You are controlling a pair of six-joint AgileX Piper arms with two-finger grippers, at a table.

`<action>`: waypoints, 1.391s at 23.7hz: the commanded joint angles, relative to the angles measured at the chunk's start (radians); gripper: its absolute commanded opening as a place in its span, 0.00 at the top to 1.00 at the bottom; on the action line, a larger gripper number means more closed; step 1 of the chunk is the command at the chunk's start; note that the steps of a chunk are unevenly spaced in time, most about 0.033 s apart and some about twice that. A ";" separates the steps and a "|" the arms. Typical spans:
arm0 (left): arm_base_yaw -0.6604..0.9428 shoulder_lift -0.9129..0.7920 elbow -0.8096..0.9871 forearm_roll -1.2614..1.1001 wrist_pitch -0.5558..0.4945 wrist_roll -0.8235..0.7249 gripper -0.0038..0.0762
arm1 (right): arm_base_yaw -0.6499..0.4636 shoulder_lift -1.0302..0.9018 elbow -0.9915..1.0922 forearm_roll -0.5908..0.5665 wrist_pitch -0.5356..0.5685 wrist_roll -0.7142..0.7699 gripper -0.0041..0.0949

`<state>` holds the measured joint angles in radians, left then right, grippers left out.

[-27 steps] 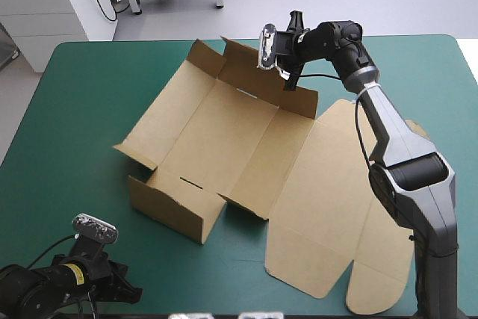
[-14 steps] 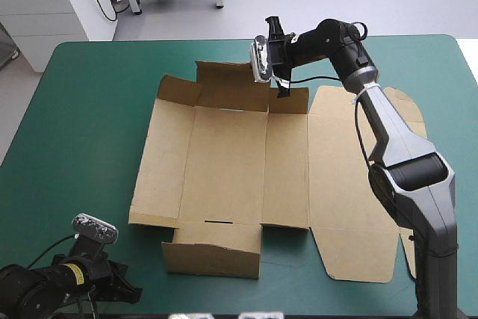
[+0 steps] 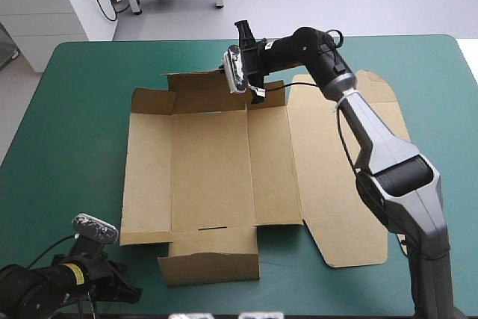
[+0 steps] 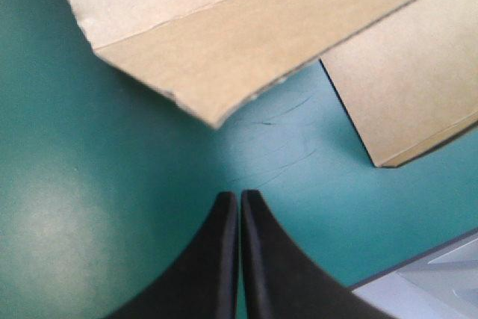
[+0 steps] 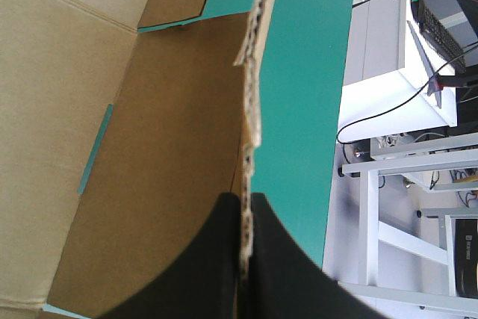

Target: Fold the box

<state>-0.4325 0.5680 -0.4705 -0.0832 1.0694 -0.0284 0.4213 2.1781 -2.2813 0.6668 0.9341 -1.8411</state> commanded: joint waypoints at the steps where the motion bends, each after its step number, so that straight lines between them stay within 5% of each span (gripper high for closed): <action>1: -0.002 0.004 -0.023 -0.013 -0.034 -0.007 0.96 | 0.013 -0.057 -0.035 0.046 -0.075 0.006 0.98; 5: -0.002 0.004 -0.023 -0.013 -0.034 -0.007 0.96 | 0.013 -0.052 -0.035 0.034 -0.071 0.019 0.98; 8: -0.002 0.004 -0.023 -0.013 -0.034 -0.007 0.96 | 0.013 -0.052 -0.035 0.002 -0.141 0.171 0.98; 14: -0.002 0.004 -0.023 -0.014 -0.034 -0.007 0.96 | 0.013 -0.052 -0.035 -0.033 -0.055 0.186 0.96; 16: -0.002 0.004 -0.023 -0.014 -0.034 -0.007 0.96 | 0.013 -0.052 -0.035 -0.033 -0.048 0.196 0.85; 19: -0.002 0.004 -0.023 -0.014 -0.034 -0.006 0.96 | 0.013 -0.052 -0.035 -0.031 -0.048 0.213 0.44; 21: -0.002 0.004 -0.023 -0.014 -0.034 -0.006 0.96 | 0.013 -0.052 -0.035 -0.031 -0.048 0.223 0.27; 28: -0.002 0.004 -0.023 -0.014 -0.034 -0.006 0.96 | 0.013 -0.056 -0.035 -0.129 -0.046 0.374 0.31; 33: -0.002 0.004 -0.023 -0.014 -0.034 -0.006 0.96 | 0.013 -0.074 -0.035 -0.257 -0.026 0.532 0.49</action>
<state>-0.4325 0.5680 -0.4705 -0.0839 1.0694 -0.0284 0.4356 2.1930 -2.2813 0.4511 0.9345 -1.4014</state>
